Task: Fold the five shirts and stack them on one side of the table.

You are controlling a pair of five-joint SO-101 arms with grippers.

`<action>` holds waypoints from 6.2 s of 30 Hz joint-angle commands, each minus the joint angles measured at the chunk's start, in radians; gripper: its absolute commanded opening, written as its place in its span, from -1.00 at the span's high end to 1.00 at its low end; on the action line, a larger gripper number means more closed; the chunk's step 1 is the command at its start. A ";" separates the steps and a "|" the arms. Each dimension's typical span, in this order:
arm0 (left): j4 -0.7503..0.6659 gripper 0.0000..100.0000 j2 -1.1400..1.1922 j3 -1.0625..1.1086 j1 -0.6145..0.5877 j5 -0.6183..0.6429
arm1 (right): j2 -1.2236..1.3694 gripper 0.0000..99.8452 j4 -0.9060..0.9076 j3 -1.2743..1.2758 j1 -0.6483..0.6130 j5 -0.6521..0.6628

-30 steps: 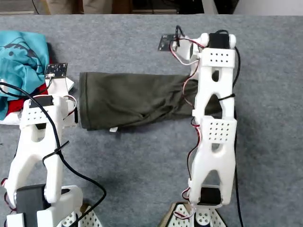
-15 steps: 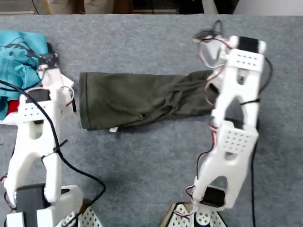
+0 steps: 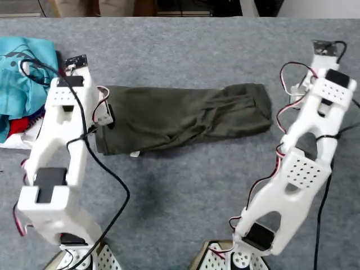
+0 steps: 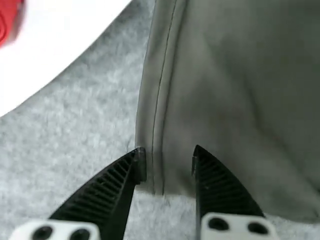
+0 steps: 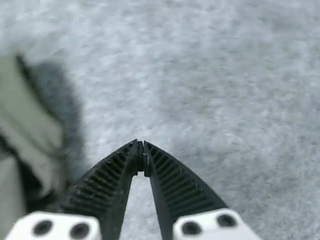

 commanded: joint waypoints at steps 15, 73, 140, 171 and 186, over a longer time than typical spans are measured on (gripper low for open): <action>-0.046 0.68 0.196 -0.232 -0.048 -0.060 | -0.002 0.99 -0.098 0.002 0.050 -0.015; 0.462 0.96 0.364 -1.235 0.143 -0.028 | -0.002 0.99 -0.192 -0.004 0.150 -0.087; -0.021 0.94 0.707 -1.461 0.529 0.315 | -0.019 0.99 -0.137 -0.030 0.113 -0.026; -0.094 0.95 0.992 -1.405 0.393 0.322 | -0.058 0.99 0.279 -0.392 -0.487 0.342; -0.094 0.95 0.992 -1.405 0.391 0.322 | 0.191 0.99 0.428 -0.420 -0.423 0.350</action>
